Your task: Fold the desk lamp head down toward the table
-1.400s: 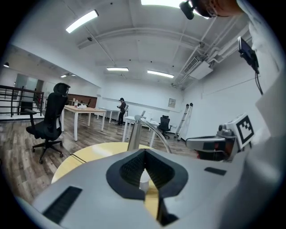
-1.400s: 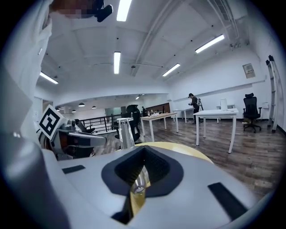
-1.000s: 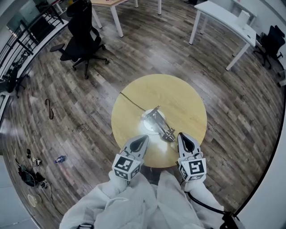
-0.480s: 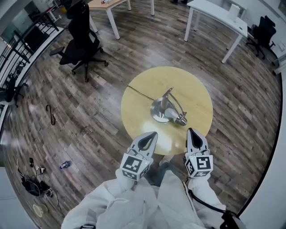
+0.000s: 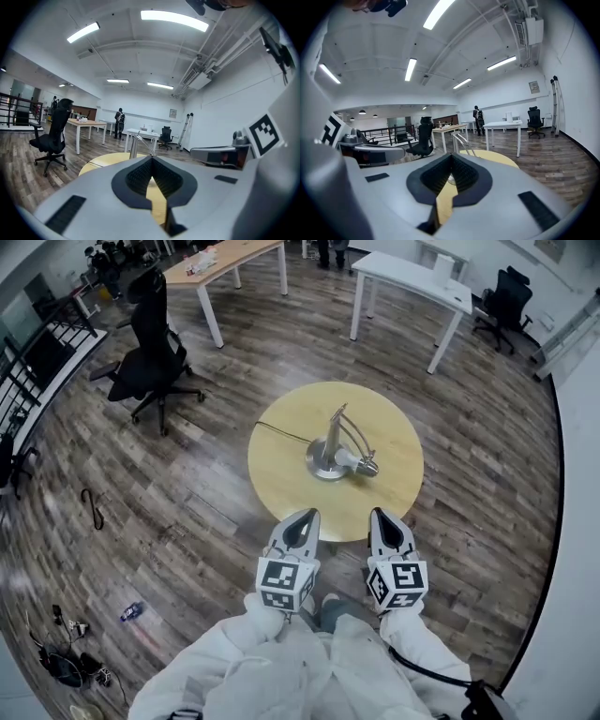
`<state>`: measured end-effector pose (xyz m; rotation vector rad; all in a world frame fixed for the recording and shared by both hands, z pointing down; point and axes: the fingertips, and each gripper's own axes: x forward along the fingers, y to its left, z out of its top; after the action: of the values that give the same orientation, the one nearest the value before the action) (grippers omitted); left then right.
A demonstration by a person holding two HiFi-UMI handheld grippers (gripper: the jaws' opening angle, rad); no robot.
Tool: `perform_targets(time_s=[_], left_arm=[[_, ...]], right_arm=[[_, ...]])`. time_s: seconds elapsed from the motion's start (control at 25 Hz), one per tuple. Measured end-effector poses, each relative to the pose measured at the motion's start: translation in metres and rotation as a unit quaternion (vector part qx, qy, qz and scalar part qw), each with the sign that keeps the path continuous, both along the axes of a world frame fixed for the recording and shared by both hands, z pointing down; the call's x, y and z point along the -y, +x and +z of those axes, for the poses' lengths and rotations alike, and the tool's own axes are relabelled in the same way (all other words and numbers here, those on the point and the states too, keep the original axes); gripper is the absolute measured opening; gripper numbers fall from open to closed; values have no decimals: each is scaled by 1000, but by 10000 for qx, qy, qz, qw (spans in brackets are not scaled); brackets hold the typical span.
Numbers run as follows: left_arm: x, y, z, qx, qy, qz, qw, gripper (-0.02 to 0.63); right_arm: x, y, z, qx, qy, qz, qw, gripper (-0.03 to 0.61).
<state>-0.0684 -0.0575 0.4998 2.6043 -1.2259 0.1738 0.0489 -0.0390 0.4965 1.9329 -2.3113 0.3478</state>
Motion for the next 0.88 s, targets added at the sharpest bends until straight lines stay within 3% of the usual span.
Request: perform_targets(time_s=[0.88], left_arm=[[-17,16,-8,235,-65,-214,9995,2]], right_arm=[[-13,-6,-9,45,154,-212,9996,9]])
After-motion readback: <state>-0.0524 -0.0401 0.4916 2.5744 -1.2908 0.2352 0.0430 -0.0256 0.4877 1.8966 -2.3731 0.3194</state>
